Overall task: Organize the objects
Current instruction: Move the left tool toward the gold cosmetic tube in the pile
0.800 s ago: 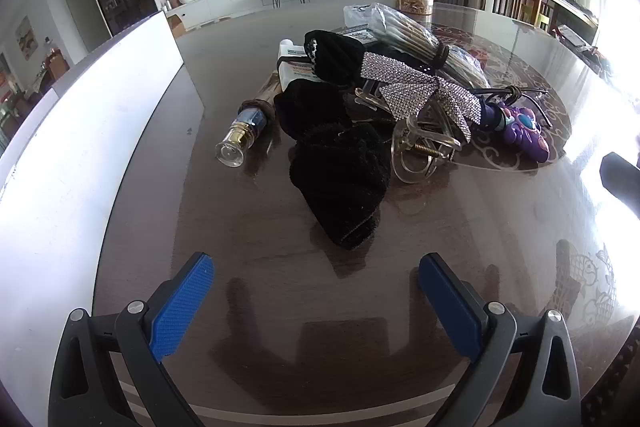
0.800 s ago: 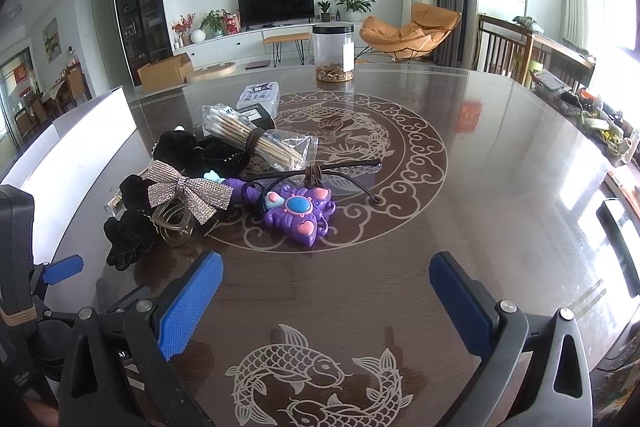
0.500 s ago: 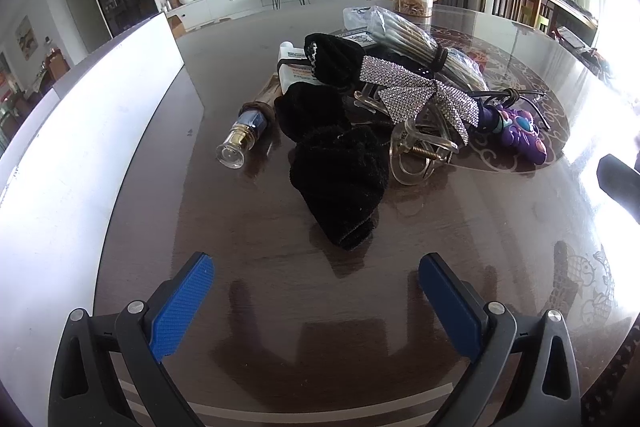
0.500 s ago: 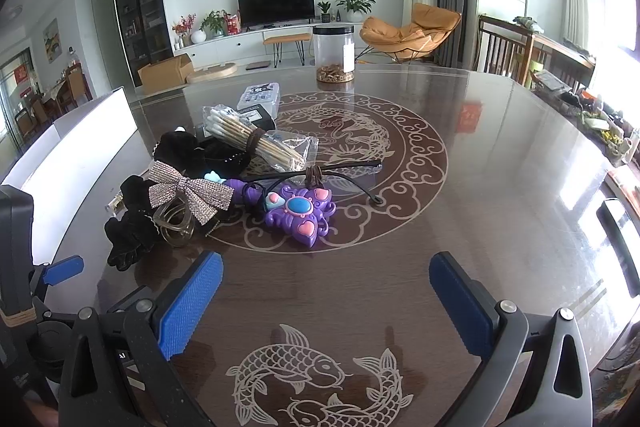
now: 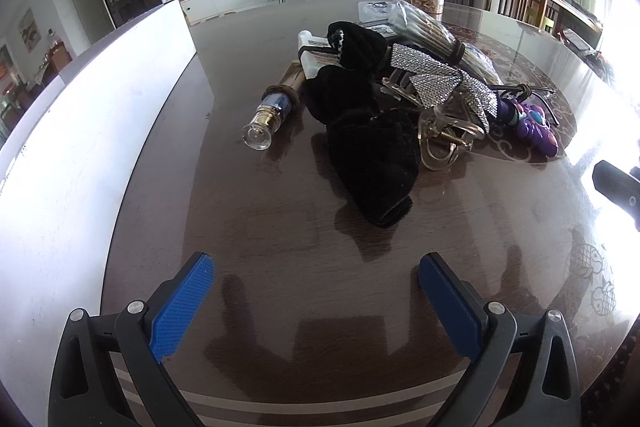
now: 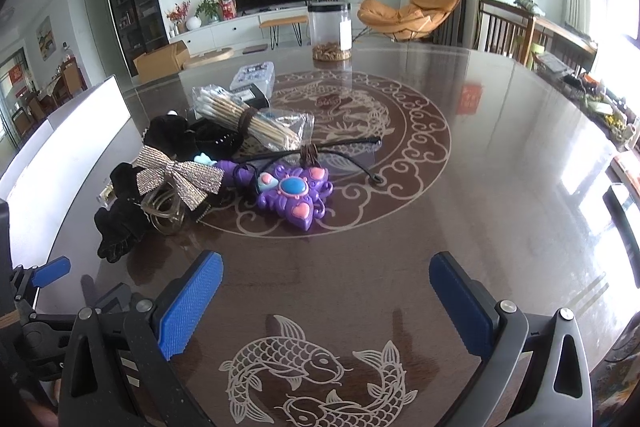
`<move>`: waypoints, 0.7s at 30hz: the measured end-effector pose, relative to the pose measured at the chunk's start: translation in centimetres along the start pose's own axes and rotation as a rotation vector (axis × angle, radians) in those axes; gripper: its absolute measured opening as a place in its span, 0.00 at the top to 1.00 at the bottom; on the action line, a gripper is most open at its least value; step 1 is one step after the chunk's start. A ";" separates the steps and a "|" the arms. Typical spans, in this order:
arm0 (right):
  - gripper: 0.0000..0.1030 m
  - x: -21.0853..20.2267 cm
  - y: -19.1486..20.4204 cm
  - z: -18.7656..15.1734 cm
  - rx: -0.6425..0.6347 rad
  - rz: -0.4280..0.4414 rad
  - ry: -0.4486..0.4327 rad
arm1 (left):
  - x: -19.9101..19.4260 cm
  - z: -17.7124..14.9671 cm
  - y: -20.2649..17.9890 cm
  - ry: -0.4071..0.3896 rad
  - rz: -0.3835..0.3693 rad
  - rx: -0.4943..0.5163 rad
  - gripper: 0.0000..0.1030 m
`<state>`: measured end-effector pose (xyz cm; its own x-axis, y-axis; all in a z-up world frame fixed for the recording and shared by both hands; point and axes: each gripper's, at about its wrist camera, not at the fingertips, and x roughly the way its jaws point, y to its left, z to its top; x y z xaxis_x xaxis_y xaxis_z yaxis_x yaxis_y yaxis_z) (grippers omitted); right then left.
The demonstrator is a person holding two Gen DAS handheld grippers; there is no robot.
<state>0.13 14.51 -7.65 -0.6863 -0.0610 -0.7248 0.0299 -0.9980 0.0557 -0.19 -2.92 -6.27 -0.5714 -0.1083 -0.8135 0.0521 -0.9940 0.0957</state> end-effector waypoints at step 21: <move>0.00 2.4 0.4 -0.4 -0.016 -0.005 0.101 | 0.7 -0.1 0.8 0.033 -0.083 -0.030 0.00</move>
<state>-1.21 13.95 -9.63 -0.6094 -0.0563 -0.7909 0.0383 -0.9984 0.0415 -0.49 -3.79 -6.78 -0.5475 -0.0255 -0.8364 0.0309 -0.9995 0.0103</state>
